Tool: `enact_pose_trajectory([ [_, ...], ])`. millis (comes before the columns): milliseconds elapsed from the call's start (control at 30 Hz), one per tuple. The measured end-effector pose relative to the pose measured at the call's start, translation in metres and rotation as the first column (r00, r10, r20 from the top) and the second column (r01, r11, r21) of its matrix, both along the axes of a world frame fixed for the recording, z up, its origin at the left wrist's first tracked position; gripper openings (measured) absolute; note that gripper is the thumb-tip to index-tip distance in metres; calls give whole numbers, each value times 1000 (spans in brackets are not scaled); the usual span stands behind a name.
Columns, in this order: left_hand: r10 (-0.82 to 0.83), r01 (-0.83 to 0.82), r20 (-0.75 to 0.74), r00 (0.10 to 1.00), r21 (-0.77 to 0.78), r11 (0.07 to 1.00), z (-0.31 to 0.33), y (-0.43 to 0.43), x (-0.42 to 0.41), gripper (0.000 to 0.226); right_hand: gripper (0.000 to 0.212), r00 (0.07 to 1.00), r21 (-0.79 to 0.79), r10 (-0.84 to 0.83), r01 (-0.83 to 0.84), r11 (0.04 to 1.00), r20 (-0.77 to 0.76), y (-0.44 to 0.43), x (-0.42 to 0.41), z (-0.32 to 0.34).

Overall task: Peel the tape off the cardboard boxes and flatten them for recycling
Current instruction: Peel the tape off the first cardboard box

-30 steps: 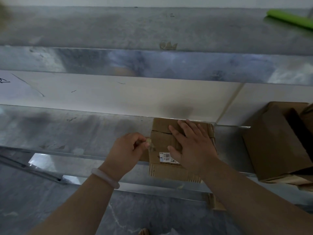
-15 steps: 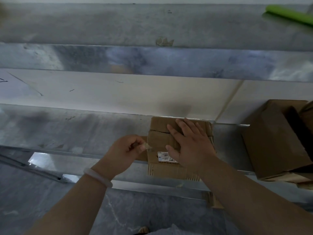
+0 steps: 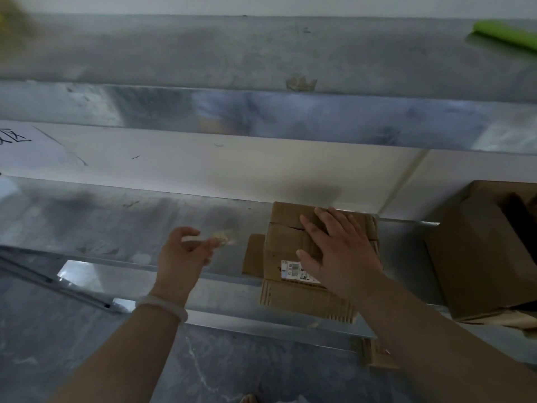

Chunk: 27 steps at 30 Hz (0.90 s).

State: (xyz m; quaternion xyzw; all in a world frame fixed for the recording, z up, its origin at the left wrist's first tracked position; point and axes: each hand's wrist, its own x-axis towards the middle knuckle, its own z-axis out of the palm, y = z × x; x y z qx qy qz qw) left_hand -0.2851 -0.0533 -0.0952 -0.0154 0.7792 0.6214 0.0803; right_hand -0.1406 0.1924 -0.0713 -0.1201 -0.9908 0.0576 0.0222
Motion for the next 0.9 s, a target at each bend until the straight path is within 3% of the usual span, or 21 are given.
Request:
enact_pose_trajectory([
  [133,111,-112,48,993,30,993,-5,-20,-53,11,78,995,-112,11,-21,993,-95,2,4,-2],
  [233,120,-121,58,991,12,993,-10,-25,-87,20,58,970,-286,-26,-45,957,-240,5,9,-2],
  [300,77,-75,25,997,-82,994,-13,-26,-102,21,45,955,-333,-68,-33,942,-288,8,11,0],
  [367,42,-42,-5,999,-227,973,-14,-29,-111,20,40,948,-277,-110,24,960,-299,9,13,4],
  [467,-13,-26,-89,996,-421,907,-7,-27,-113,20,50,948,-80,-184,169,982,-260,11,18,10],
  [567,-164,103,-74,984,-517,850,2,-18,-107,25,56,915,-117,-334,315,942,-228,13,29,13],
  [667,-263,220,-45,964,-427,877,12,-1,-87,22,51,842,-248,-482,426,870,-243,15,46,9],
  [733,-318,298,-23,948,-287,910,20,18,-60,16,47,777,-409,-584,465,785,-236,17,56,7],
  [800,-442,439,20,897,-163,884,27,40,-25,12,35,735,-591,-645,431,682,-209,17,60,5],
  [900,-552,554,89,829,-4,832,31,65,19,16,18,704,-730,-691,385,565,-164,16,63,5],
])
